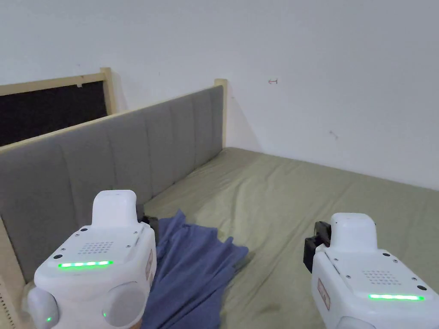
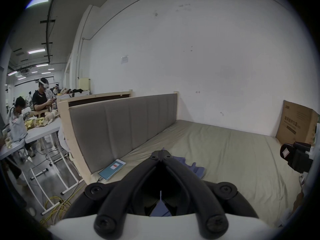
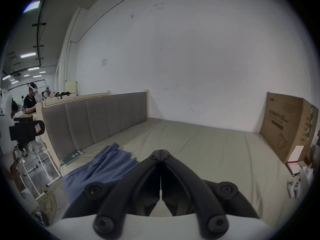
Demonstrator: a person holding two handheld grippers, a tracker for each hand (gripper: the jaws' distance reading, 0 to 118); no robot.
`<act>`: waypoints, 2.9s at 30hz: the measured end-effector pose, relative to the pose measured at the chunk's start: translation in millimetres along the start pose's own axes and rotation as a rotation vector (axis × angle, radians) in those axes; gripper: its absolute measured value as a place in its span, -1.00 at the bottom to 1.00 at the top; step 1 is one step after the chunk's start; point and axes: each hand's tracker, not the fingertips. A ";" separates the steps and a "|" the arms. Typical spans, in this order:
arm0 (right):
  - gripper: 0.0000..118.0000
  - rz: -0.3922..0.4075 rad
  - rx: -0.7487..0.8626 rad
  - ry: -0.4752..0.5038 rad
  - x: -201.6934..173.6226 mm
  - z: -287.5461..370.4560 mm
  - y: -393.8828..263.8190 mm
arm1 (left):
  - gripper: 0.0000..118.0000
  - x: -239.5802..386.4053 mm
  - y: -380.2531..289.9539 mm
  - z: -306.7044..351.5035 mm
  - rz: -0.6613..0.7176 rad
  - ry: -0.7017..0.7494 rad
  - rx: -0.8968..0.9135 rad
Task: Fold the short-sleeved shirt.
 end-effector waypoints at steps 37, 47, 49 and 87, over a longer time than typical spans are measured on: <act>-1.00 -0.152 -0.383 -0.076 62.2 -96.5 -87.0 | -0.94 68.8 -164.9 -305.5 0.096 -0.123 -0.861; -1.00 -0.251 -0.347 -0.141 106.5 -68.6 -75.8 | -0.94 95.3 -106.8 -282.7 0.183 -0.264 -0.846; -1.00 -0.262 -0.316 -0.146 119.2 -55.3 -70.7 | -0.94 117.9 -83.9 -273.8 0.164 -0.319 -0.799; -1.00 -0.337 -0.233 -0.793 318.7 191.6 -78.3 | 0.90 504.0 -121.0 6.1 -0.348 -1.130 -0.813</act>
